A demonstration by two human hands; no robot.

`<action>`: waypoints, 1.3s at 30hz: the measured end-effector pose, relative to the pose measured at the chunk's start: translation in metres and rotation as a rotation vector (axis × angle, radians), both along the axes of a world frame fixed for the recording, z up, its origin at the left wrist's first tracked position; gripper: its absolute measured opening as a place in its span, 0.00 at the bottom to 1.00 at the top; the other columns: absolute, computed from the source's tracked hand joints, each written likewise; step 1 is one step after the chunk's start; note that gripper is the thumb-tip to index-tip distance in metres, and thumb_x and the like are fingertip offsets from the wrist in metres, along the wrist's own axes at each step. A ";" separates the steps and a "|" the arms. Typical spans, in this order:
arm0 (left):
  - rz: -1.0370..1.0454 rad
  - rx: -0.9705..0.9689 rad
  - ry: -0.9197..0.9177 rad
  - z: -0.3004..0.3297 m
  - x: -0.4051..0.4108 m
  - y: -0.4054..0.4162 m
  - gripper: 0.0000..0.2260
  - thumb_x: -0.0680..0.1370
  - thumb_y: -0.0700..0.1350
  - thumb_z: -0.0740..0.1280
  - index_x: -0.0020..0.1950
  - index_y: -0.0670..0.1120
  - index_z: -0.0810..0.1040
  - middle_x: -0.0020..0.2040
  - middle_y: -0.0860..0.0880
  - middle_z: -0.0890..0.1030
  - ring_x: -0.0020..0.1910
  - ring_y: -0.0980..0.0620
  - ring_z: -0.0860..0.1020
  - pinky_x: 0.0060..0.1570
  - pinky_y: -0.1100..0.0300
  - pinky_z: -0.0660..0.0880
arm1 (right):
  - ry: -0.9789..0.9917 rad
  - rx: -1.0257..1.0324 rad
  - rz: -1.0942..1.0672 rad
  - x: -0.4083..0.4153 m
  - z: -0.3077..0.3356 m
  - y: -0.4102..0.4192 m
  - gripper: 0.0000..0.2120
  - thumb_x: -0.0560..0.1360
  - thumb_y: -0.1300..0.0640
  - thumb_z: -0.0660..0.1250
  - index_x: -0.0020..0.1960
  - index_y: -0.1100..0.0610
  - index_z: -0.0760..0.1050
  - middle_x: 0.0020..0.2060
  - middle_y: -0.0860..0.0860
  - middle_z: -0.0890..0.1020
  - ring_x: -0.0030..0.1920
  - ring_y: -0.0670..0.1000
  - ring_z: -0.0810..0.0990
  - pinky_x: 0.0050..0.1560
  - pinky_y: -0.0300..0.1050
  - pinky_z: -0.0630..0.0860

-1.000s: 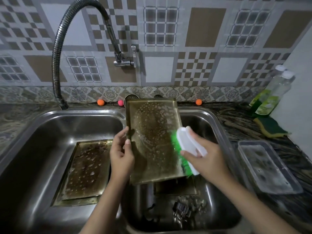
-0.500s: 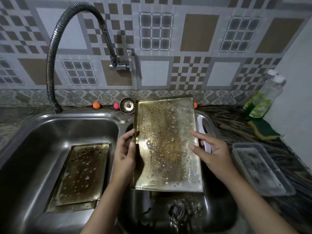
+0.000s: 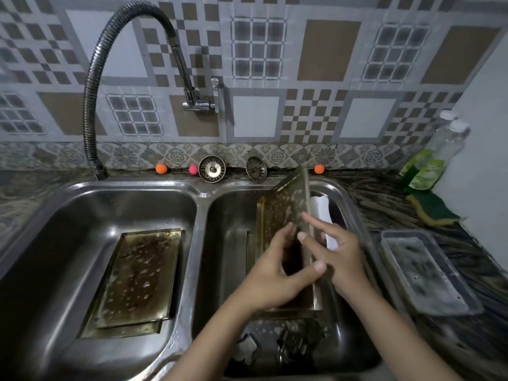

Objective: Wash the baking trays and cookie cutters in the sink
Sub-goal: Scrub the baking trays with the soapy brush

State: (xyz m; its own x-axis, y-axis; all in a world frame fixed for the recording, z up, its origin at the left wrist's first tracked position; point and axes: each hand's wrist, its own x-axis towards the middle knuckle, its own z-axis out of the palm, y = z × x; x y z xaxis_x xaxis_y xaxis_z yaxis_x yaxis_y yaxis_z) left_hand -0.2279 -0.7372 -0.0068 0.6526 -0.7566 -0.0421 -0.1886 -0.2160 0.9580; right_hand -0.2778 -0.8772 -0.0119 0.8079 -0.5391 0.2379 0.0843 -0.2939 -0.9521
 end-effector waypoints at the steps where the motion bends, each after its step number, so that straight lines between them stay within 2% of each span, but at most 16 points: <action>1: 0.004 -0.014 0.006 -0.002 -0.003 -0.003 0.44 0.68 0.61 0.72 0.77 0.52 0.53 0.73 0.59 0.65 0.70 0.65 0.63 0.68 0.65 0.64 | -0.006 0.032 -0.002 0.001 0.000 0.001 0.17 0.71 0.66 0.73 0.55 0.50 0.81 0.46 0.43 0.83 0.48 0.37 0.80 0.51 0.29 0.73; 4: 0.061 -0.092 0.094 -0.008 -0.001 -0.007 0.37 0.72 0.44 0.73 0.74 0.54 0.55 0.63 0.65 0.70 0.62 0.68 0.72 0.57 0.75 0.68 | -0.037 0.147 -0.043 0.007 -0.002 -0.003 0.18 0.73 0.66 0.71 0.58 0.49 0.79 0.45 0.40 0.82 0.49 0.35 0.80 0.50 0.29 0.73; 6: 0.090 -0.140 0.182 -0.015 0.004 -0.003 0.39 0.71 0.36 0.71 0.75 0.52 0.53 0.64 0.61 0.70 0.62 0.63 0.73 0.60 0.71 0.68 | -0.037 0.196 -0.032 0.009 -0.006 -0.008 0.24 0.73 0.65 0.70 0.65 0.47 0.72 0.43 0.34 0.81 0.47 0.34 0.78 0.47 0.30 0.73; 8: 0.101 -0.212 0.220 -0.021 0.006 0.003 0.42 0.66 0.36 0.68 0.76 0.49 0.53 0.68 0.58 0.68 0.65 0.63 0.71 0.65 0.65 0.68 | -0.018 0.170 -0.010 0.011 -0.006 -0.012 0.31 0.71 0.65 0.72 0.69 0.47 0.67 0.50 0.28 0.79 0.51 0.32 0.77 0.49 0.30 0.74; 11: 0.136 -0.322 0.193 -0.019 0.005 0.010 0.36 0.65 0.30 0.62 0.73 0.45 0.60 0.66 0.59 0.69 0.63 0.70 0.70 0.58 0.73 0.68 | 0.073 -0.006 -0.029 0.017 0.001 -0.026 0.34 0.69 0.63 0.75 0.72 0.53 0.66 0.63 0.34 0.71 0.60 0.31 0.72 0.57 0.30 0.70; 15: 0.232 -0.376 0.065 -0.023 0.005 0.013 0.29 0.69 0.34 0.65 0.70 0.50 0.68 0.69 0.59 0.70 0.69 0.66 0.67 0.63 0.72 0.65 | 0.178 -0.185 -0.051 0.022 0.017 -0.030 0.37 0.70 0.59 0.75 0.75 0.53 0.63 0.64 0.39 0.67 0.65 0.41 0.68 0.57 0.27 0.66; 17: 0.304 -0.410 0.034 -0.025 0.010 0.014 0.25 0.73 0.39 0.66 0.68 0.54 0.69 0.68 0.61 0.72 0.69 0.64 0.67 0.64 0.71 0.65 | 0.152 -0.237 0.049 0.014 0.017 -0.010 0.39 0.68 0.56 0.76 0.75 0.49 0.62 0.65 0.37 0.66 0.61 0.39 0.72 0.50 0.21 0.67; 20: 0.394 -0.465 0.048 -0.024 0.022 0.021 0.22 0.74 0.41 0.64 0.68 0.53 0.68 0.68 0.63 0.71 0.69 0.64 0.67 0.65 0.70 0.64 | 0.114 -0.301 0.223 -0.003 0.010 0.007 0.43 0.66 0.54 0.78 0.74 0.42 0.60 0.67 0.35 0.67 0.64 0.37 0.72 0.54 0.25 0.70; 24: 0.283 -0.451 -0.017 -0.024 0.018 0.030 0.23 0.76 0.40 0.63 0.71 0.51 0.66 0.71 0.61 0.69 0.72 0.61 0.63 0.70 0.66 0.61 | 0.193 -0.293 -0.050 0.019 0.020 -0.042 0.42 0.68 0.57 0.77 0.75 0.45 0.59 0.66 0.44 0.69 0.63 0.48 0.72 0.55 0.33 0.74; 26: 0.244 -0.453 -0.052 -0.026 0.011 0.022 0.23 0.77 0.40 0.62 0.71 0.52 0.66 0.72 0.60 0.69 0.73 0.60 0.63 0.70 0.65 0.61 | 0.150 -0.263 -0.183 0.031 0.029 -0.040 0.41 0.68 0.59 0.76 0.76 0.48 0.59 0.62 0.46 0.72 0.61 0.49 0.74 0.50 0.29 0.74; 28: 0.274 -0.490 -0.019 -0.025 0.014 0.014 0.22 0.76 0.40 0.61 0.70 0.52 0.67 0.71 0.59 0.70 0.73 0.58 0.64 0.72 0.61 0.61 | 0.064 -0.272 -0.093 0.029 0.028 -0.010 0.42 0.68 0.61 0.76 0.75 0.48 0.59 0.61 0.43 0.73 0.55 0.44 0.76 0.41 0.20 0.69; 31: 0.397 -0.586 0.089 -0.023 0.035 0.022 0.22 0.76 0.38 0.62 0.69 0.51 0.68 0.70 0.56 0.71 0.70 0.58 0.68 0.70 0.59 0.64 | 0.031 -0.278 0.172 0.005 0.003 0.020 0.42 0.66 0.58 0.75 0.74 0.41 0.61 0.65 0.34 0.71 0.55 0.33 0.74 0.51 0.27 0.73; 33: 0.419 -0.595 0.064 -0.023 0.043 0.034 0.21 0.78 0.37 0.62 0.69 0.50 0.68 0.68 0.58 0.72 0.69 0.63 0.68 0.67 0.65 0.66 | 0.067 -0.251 0.104 0.006 -0.004 -0.003 0.42 0.66 0.58 0.76 0.74 0.43 0.61 0.66 0.42 0.72 0.59 0.41 0.76 0.50 0.26 0.73; 35: 0.316 -0.539 0.025 -0.022 0.039 0.032 0.21 0.77 0.39 0.62 0.69 0.52 0.68 0.69 0.59 0.72 0.71 0.60 0.67 0.70 0.60 0.64 | 0.141 -0.236 -0.051 0.021 0.004 -0.031 0.40 0.68 0.61 0.76 0.75 0.49 0.60 0.63 0.47 0.73 0.60 0.49 0.76 0.41 0.18 0.68; 37: 0.234 -0.481 -0.014 -0.027 0.031 0.019 0.21 0.77 0.41 0.62 0.69 0.53 0.68 0.69 0.61 0.71 0.72 0.59 0.66 0.72 0.57 0.62 | 0.144 -0.237 -0.165 0.036 0.021 -0.032 0.40 0.70 0.60 0.75 0.76 0.50 0.59 0.58 0.46 0.73 0.58 0.50 0.76 0.35 0.17 0.66; 39: 0.242 -0.498 0.008 -0.025 0.033 0.009 0.20 0.76 0.43 0.63 0.68 0.52 0.68 0.69 0.60 0.72 0.71 0.59 0.66 0.71 0.58 0.63 | 0.099 -0.243 -0.110 0.038 0.031 -0.004 0.41 0.69 0.57 0.75 0.76 0.46 0.58 0.57 0.45 0.74 0.52 0.48 0.77 0.36 0.21 0.69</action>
State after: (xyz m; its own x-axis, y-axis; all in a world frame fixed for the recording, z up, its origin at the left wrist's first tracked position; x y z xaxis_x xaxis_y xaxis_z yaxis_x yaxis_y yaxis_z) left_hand -0.1945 -0.7278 -0.0321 0.8112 -0.5153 0.2764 -0.1819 0.2269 0.9568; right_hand -0.2397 -0.8810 0.0187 0.7734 -0.5619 0.2934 -0.0510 -0.5166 -0.8547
